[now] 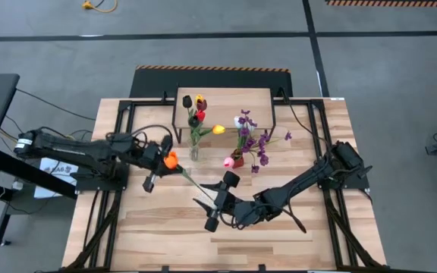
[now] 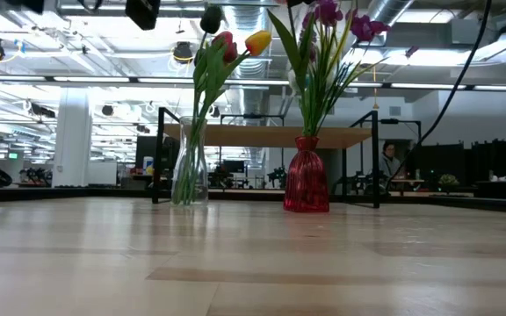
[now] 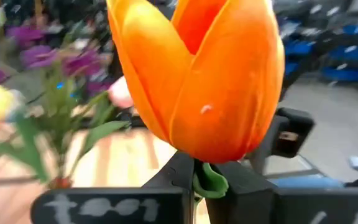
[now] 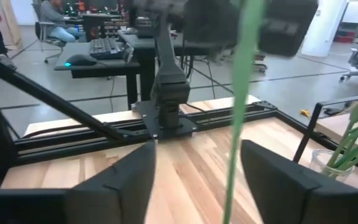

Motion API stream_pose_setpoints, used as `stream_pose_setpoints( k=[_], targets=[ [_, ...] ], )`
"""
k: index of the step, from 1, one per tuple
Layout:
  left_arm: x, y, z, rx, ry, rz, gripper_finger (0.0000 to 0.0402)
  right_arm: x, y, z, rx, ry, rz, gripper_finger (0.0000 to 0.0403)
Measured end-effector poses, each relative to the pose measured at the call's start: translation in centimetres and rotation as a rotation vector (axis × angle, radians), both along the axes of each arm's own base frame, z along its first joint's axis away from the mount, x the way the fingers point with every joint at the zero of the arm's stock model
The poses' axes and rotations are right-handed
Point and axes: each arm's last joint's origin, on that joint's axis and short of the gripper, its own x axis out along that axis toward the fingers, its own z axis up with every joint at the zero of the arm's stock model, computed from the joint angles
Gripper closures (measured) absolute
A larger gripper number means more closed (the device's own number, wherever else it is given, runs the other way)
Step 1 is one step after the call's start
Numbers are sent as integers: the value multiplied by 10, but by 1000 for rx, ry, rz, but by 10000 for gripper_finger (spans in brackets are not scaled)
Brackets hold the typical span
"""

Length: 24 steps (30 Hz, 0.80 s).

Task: Pick and place flowers into a vace then onto a shelf
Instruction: Put the orange flower into the transparent vase

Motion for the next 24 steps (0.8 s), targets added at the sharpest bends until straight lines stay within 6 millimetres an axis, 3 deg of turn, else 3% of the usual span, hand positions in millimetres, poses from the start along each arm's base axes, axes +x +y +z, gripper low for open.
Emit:
stream_pose_setpoints(
  k=[5,13,18,24],
  targets=[
    [-15,6,42,9,86,78,400,-4,8,-2,-7,16,20,133],
    [-46,14,113,19,132,202,398,-7,8,-10,38,68,10,127],
    [-60,23,130,62,164,386,399,-7,8,-14,73,95,17,127],
    [-62,32,131,91,193,467,399,-7,8,-14,81,99,45,127]
  ],
)
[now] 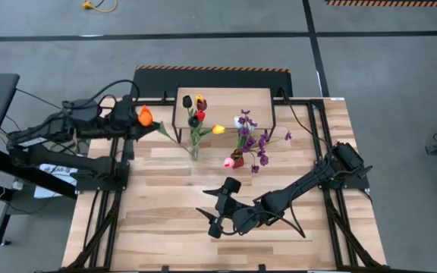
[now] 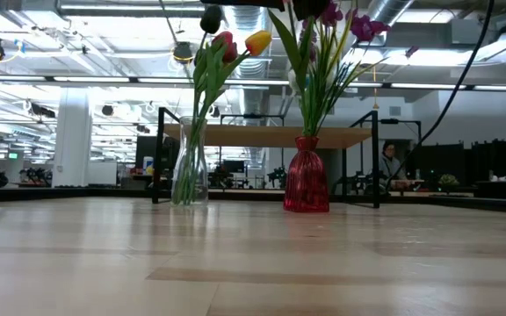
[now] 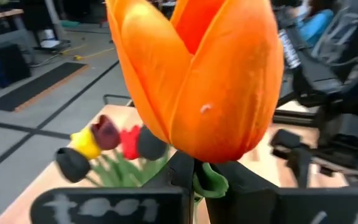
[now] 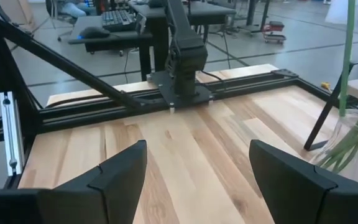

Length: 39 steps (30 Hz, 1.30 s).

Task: Pick and place flowers into a vace then onto a shelf
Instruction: Put the orange flower into the transparent vase

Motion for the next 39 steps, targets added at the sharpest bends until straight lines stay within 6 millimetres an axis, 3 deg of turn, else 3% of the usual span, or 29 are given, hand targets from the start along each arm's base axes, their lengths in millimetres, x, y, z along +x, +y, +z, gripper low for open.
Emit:
stream_pose_setpoints(
  k=[19,25,39],
  targets=[
    [33,33,-17,-4,141,153,399,0,0,-2,-9,16,1,127],
    [32,34,-16,-2,139,159,399,0,0,-2,-9,16,1,127],
    [6,26,3,18,41,164,399,0,0,-2,-9,16,1,127]
  ],
)
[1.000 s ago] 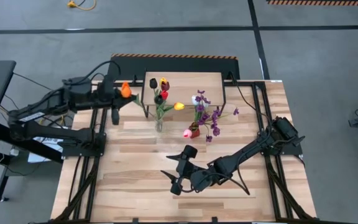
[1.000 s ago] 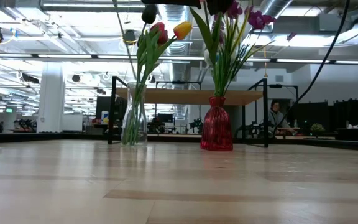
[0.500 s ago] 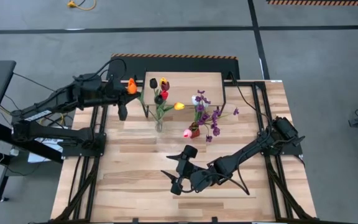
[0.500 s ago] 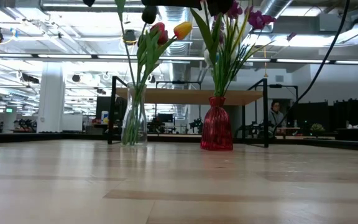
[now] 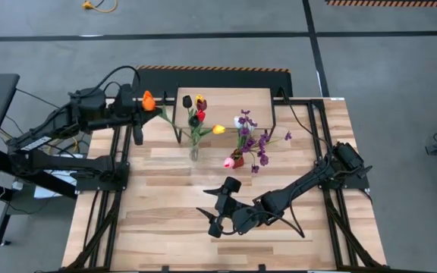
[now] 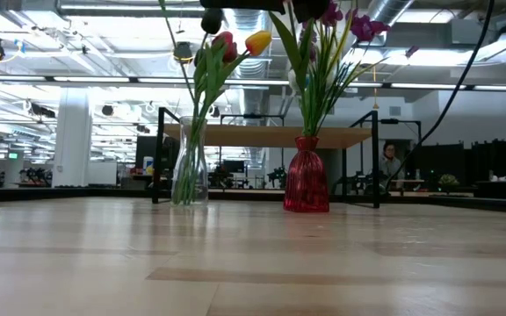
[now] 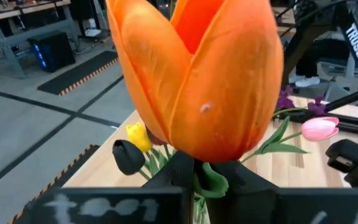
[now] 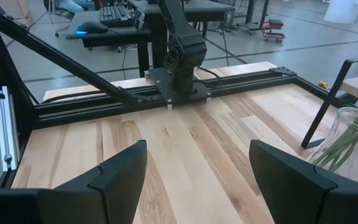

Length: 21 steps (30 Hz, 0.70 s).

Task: Pick and place flowers into a vace then onto a shelf
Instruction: Put the orange flower into the transparent vase

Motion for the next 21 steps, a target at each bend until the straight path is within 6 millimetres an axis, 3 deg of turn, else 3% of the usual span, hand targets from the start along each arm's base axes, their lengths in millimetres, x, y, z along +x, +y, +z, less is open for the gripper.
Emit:
stream_pose_setpoints(
  k=[14,21],
  targets=[
    [21,6,-12,-27,103,9,398,0,0,0,6,-2,-2,127],
    [27,8,-15,-44,108,9,376,0,0,0,7,0,-2,127]
  ],
)
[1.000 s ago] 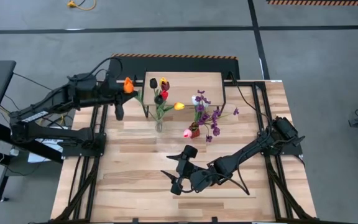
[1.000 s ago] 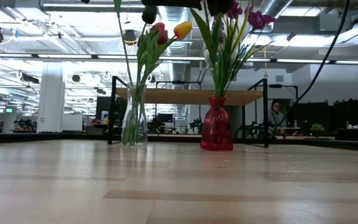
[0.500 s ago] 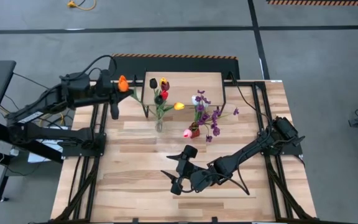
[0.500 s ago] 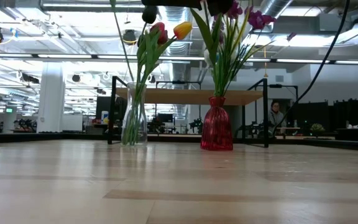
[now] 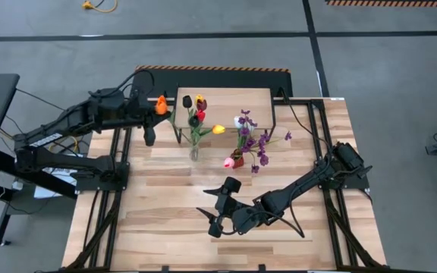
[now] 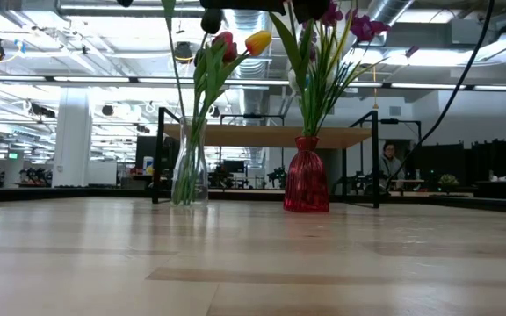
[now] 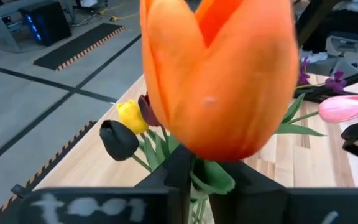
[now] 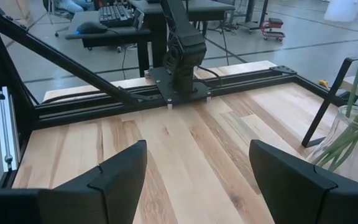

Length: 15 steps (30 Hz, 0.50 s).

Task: Pick and place flowers into a vace then onto a shelf
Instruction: Put the orange flower into the transparent vase

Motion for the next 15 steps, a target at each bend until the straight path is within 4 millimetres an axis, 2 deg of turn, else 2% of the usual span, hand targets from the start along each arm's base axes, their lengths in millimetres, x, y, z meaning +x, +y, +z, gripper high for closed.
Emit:
stream_pose_setpoints(
  k=[15],
  targets=[
    [-2,-2,-9,-53,88,-42,261,-1,0,-1,9,5,-3,127]
  ],
)
